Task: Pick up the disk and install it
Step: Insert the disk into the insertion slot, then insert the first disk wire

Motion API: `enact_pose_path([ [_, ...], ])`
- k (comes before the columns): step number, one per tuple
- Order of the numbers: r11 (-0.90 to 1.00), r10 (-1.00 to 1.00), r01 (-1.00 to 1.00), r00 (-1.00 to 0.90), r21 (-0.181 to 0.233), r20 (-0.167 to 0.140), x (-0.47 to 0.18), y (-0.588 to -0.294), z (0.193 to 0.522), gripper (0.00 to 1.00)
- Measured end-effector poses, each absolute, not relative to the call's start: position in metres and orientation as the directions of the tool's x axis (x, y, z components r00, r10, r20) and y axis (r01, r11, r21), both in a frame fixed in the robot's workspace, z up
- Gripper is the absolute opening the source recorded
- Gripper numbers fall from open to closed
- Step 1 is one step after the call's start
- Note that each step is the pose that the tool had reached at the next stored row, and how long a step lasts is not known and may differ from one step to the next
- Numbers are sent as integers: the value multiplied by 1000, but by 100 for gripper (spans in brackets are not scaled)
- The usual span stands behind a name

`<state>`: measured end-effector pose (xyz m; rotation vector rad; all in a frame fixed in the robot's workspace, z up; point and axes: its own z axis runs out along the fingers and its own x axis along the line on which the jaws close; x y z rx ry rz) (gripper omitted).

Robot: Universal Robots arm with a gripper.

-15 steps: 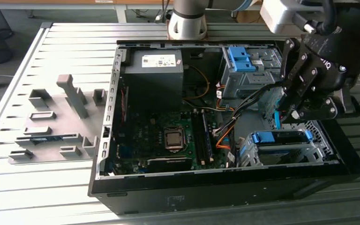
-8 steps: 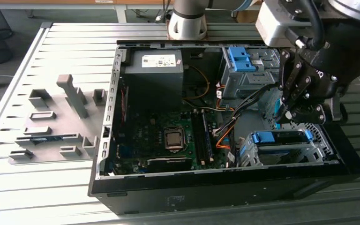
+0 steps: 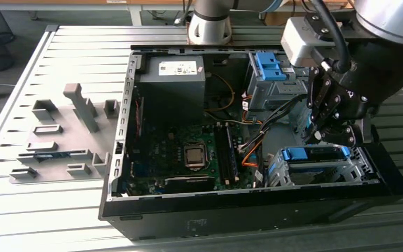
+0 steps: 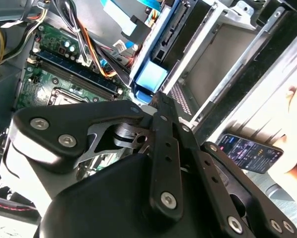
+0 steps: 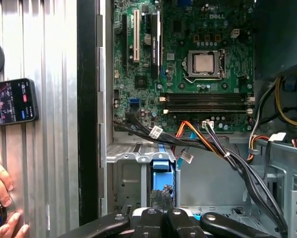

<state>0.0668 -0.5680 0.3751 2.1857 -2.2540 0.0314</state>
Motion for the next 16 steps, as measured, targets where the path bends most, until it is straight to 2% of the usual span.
enact_pose_path([
  [16, 31, -999, -999, -31, -13, 15, 67, -568, 367, 11],
])
